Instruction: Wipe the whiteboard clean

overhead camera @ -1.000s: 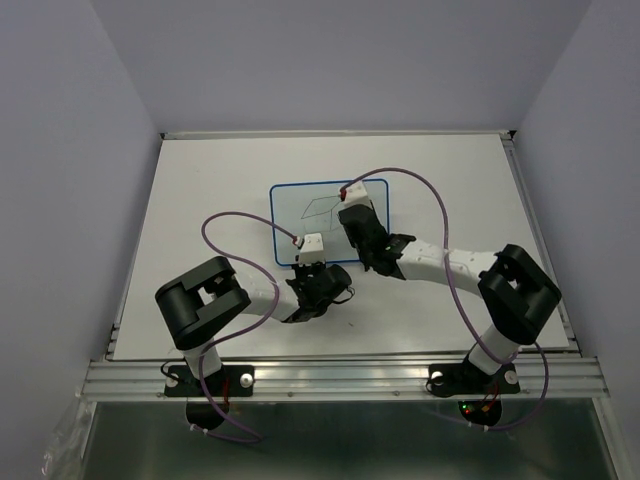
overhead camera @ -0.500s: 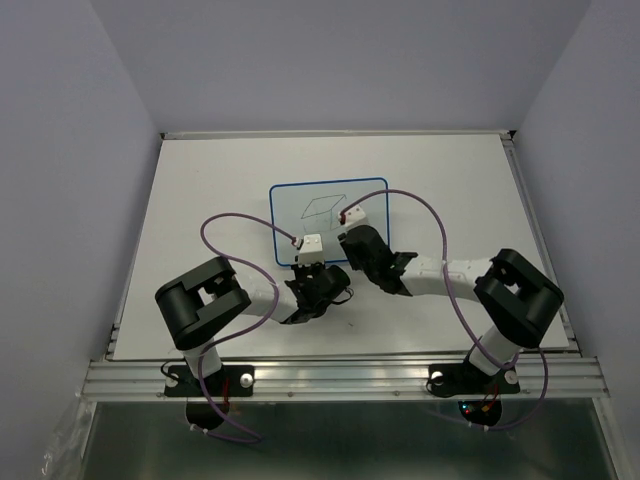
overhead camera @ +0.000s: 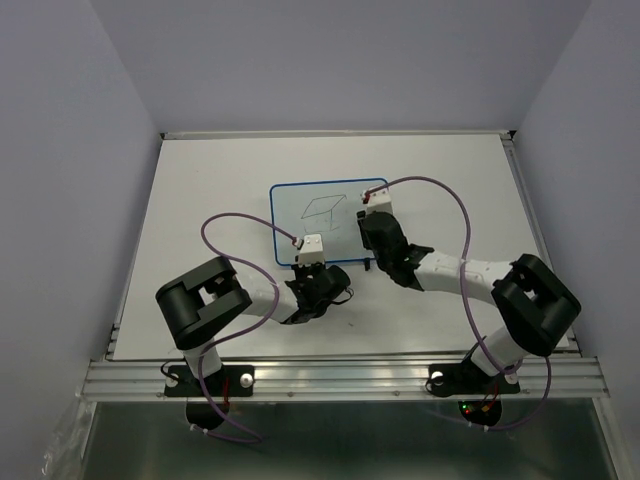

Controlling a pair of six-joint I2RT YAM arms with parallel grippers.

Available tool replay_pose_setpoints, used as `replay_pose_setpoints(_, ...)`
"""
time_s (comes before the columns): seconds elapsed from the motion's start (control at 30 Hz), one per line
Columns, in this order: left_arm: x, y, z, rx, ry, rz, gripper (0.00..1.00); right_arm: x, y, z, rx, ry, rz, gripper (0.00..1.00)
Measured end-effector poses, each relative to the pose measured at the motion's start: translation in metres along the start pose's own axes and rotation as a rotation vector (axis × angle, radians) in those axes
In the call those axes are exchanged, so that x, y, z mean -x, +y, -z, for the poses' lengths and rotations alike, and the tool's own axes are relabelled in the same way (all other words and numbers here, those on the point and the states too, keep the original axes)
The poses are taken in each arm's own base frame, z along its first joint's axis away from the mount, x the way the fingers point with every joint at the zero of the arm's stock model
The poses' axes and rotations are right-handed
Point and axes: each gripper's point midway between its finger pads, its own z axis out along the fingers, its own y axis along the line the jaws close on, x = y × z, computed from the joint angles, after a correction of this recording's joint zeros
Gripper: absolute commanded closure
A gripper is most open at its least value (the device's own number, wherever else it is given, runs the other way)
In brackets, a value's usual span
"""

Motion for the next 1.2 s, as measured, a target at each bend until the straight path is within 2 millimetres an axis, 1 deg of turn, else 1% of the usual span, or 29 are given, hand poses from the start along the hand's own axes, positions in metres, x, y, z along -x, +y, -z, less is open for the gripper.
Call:
replay_pose_setpoints(0.1,0.000,0.000,0.000,0.001,-0.002,-0.003,1.00,-0.002,0.013,-0.002,0.067,0.003,0.013,0.99)
replay_pose_setpoints(0.13,0.000,0.000,0.000,0.001,-0.002,-0.003,1.00,-0.007,0.021,-0.003,0.104,0.013,0.026,0.99)
replay_pose_setpoints(0.23,0.000,0.000,0.000,0.000,-0.004,-0.003,1.00,-0.019,0.035,-0.004,0.166,0.041,0.067,0.99)
replay_pose_setpoints(0.33,0.000,0.000,-0.001,0.000,-0.004,-0.002,1.00,-0.027,0.055,0.002,0.240,0.053,0.105,0.99)
replay_pose_setpoints(0.43,0.000,-0.001,-0.001,0.000,-0.005,-0.002,1.00,-0.033,0.063,0.005,0.258,0.062,0.125,0.99)
replay_pose_setpoints(0.5,0.000,-0.001,-0.001,0.000,-0.004,-0.002,1.00,-0.034,0.062,0.005,0.242,0.061,0.131,0.99)
replay_pose_setpoints(0.6,0.000,0.000,-0.001,0.000,-0.005,-0.002,1.00,-0.032,0.052,0.003,0.176,0.052,0.126,0.99)
replay_pose_setpoints(0.77,0.000,-0.001,-0.001,0.001,-0.007,0.000,1.00,-0.026,0.029,-0.004,0.062,0.038,0.098,0.99)
replay_pose_setpoints(0.93,0.001,-0.002,-0.002,0.000,-0.012,0.005,1.00,-0.016,0.002,-0.014,-0.028,0.023,0.056,0.99)
replay_pose_setpoints(0.97,0.001,-0.002,-0.002,0.000,-0.013,0.006,1.00,-0.014,-0.001,-0.014,-0.039,0.019,0.052,0.99)
replay_pose_setpoints(1.1,0.001,-0.002,-0.002,0.000,-0.015,0.007,1.00,-0.006,-0.003,-0.017,-0.047,0.007,0.052,0.99)
replay_pose_setpoints(1.2,0.001,-0.002,-0.002,0.000,-0.015,0.008,1.00,-0.006,0.004,-0.017,-0.004,0.009,0.071,0.99)
